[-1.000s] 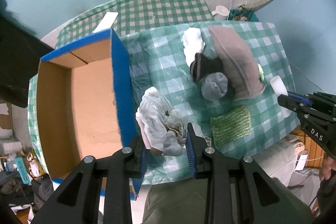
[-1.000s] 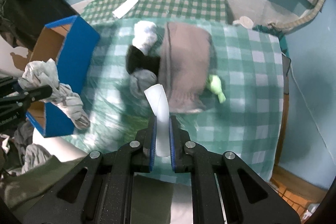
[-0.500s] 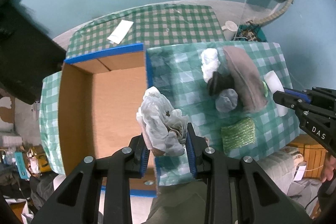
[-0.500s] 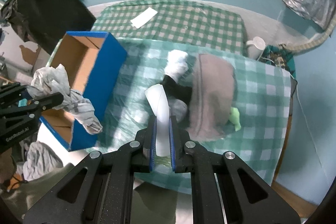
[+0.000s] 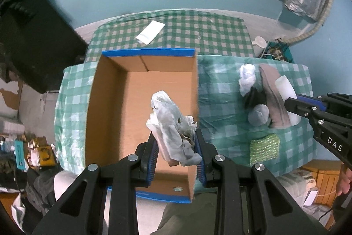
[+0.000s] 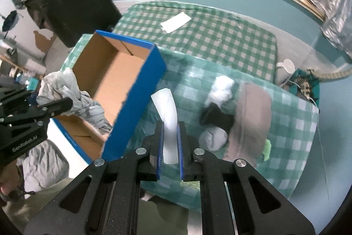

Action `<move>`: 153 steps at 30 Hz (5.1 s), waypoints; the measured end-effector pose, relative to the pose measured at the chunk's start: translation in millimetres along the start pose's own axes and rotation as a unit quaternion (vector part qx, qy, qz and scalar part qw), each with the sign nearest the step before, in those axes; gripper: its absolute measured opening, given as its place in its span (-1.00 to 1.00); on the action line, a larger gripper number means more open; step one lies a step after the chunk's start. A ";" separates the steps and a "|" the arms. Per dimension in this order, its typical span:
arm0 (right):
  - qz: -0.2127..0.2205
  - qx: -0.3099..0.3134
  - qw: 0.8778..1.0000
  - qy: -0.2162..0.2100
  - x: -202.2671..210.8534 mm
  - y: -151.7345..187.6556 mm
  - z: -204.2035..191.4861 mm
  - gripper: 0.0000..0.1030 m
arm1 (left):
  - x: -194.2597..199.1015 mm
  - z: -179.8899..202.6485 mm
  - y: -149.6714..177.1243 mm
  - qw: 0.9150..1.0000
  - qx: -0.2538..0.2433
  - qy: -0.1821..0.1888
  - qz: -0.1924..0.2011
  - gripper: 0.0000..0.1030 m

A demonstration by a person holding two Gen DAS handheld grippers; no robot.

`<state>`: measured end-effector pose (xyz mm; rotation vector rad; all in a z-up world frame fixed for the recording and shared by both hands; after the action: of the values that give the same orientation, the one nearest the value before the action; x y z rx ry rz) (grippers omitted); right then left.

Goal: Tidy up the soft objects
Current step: 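Carry the bag bundle and white tube over the cardboard box with both tools, then open both tools to drop the bag bundle and tube into the box, then move both tools back over the remaining soft items on the table, then lower the right tool onto the grey-brown fleece mitten cuff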

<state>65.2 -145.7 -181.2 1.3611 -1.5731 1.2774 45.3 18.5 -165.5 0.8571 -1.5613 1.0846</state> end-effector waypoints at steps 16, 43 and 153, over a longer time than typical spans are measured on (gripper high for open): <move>-0.014 0.063 0.998 -0.025 -24.9 -21.4 -72.8 -0.82 | 1.9 -56.6 13.3 0.998 0.055 -0.015 0.001 -0.41; -0.077 0.134 0.988 -0.010 -114.8 -18.3 -148.9 -0.82 | -67.0 -125.0 59.2 0.993 0.088 -0.045 -0.067 -0.41; -0.117 -0.140 0.978 0.101 -103.6 45.2 175.8 0.19 | -124.3 132.0 -22.8 0.988 -0.124 0.001 -0.095 0.52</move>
<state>61.2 -284.2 -337.7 1.1593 -1.3507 0.9762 52.0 -112.5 -292.8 0.8145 -1.5394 0.7381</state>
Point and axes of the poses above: each gripper's, at about its wrist camera, not at the fingertips, and x roughly against the way its jaws point, z to its right, y to its underside, the point moved 10 cm from there along -x, roughly the way its jaws point, and after that the axes turned 13 degrees about -x, right-handed, at the moved point
